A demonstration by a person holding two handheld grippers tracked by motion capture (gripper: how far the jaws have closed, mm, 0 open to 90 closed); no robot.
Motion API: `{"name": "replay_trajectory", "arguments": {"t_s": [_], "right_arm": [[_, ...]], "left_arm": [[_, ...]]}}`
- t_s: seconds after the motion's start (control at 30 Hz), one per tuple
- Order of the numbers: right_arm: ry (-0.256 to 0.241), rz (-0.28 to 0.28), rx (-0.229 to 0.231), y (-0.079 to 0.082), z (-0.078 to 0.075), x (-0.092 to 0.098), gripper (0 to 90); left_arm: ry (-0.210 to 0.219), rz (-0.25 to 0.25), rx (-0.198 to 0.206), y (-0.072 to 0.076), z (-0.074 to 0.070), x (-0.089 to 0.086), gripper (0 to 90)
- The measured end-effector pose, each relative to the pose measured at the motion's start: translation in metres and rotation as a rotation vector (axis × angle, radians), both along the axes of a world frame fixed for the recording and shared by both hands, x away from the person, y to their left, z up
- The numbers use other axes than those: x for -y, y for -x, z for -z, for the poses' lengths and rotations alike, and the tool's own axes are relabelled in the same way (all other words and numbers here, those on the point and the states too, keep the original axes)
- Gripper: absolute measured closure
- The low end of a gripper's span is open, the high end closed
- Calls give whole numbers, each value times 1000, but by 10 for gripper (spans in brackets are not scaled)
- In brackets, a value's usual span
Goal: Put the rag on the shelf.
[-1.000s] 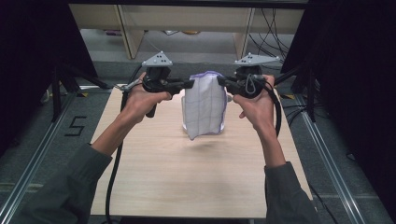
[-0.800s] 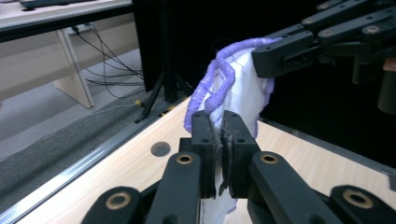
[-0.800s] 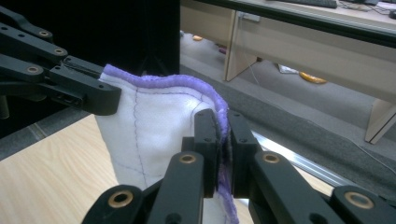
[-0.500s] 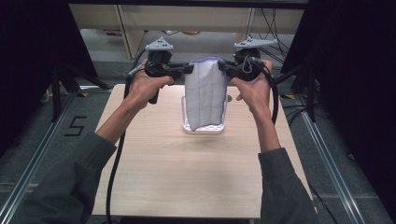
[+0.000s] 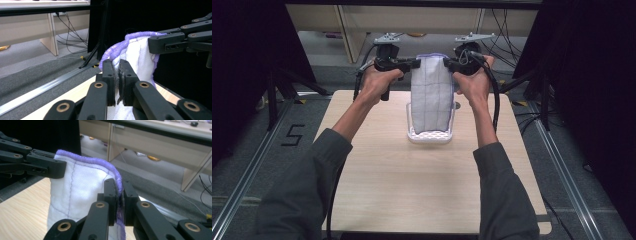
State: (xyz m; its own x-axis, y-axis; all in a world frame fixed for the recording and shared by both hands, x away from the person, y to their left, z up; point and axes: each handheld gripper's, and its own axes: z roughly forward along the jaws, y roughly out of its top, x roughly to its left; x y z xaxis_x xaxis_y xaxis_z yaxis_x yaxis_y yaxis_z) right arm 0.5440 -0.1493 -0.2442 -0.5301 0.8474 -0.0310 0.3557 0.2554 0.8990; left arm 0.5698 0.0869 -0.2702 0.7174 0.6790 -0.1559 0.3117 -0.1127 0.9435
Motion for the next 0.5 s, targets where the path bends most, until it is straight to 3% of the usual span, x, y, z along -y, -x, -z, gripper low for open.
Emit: {"name": "replay_trajectory", "arguments": {"t_s": [0.03,0.13,0.2,0.33,0.5], "right_arm": [[40,8,-5,-7,6,-1,850],[74,16,-16,-16,15,-3,849],[64,23,-30,-20,18,-4,849],[90,25,-24,-27,23,-6,849],[67,38,-62,-38,34,-7,848]], "left_arm": [[4,14,-5,-6,6,1,837],[9,13,-12,-11,13,2,837],[13,5,-13,-16,19,2,837],[-1,-22,-21,-22,24,-1,837],[0,-32,-46,-28,36,-2,837]]}}
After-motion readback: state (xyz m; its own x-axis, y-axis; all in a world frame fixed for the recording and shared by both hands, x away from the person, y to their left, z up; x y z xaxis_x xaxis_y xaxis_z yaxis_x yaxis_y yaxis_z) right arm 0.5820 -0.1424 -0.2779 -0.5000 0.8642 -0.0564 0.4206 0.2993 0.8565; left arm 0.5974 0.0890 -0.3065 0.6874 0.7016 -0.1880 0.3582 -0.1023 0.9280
